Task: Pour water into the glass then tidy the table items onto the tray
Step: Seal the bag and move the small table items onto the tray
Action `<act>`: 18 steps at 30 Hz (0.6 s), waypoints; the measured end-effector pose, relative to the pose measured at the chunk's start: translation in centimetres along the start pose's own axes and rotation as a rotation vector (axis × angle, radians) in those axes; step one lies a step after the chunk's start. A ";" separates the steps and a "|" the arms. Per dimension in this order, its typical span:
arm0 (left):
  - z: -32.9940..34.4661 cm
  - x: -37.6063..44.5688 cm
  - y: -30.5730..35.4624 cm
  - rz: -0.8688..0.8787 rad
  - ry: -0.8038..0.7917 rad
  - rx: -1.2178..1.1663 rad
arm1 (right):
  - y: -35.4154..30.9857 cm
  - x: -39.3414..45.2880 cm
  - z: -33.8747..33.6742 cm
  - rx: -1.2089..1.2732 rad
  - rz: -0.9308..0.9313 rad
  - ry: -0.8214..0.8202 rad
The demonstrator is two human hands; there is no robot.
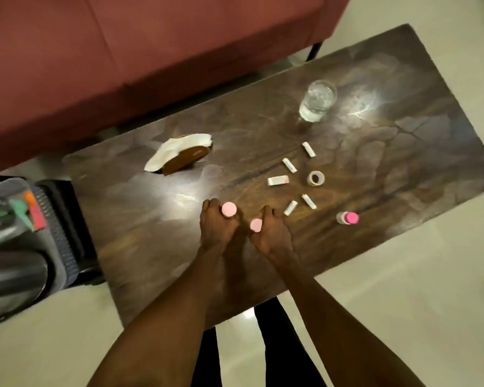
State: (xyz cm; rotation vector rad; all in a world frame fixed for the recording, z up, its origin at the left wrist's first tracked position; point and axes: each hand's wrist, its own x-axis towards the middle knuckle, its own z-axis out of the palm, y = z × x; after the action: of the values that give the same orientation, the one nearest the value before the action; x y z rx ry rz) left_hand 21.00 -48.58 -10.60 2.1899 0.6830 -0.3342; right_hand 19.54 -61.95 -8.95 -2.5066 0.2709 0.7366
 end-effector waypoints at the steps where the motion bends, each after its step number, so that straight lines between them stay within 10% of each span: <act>1: -1.8 0.0 -1.0 -0.023 0.038 -0.035 | -1.8 0.2 0.3 -0.016 -0.030 -0.012; 18: -24.6 -3.2 -22.3 -0.691 0.705 -0.081 | -31.2 -5.1 16.4 -0.065 -0.804 -0.308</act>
State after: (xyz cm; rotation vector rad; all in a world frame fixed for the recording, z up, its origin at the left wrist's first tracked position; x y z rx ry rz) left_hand 5.90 -18.98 -7.19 1.9095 1.8098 0.1482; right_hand 17.95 -26.63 -4.99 -2.2166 -0.8281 0.7561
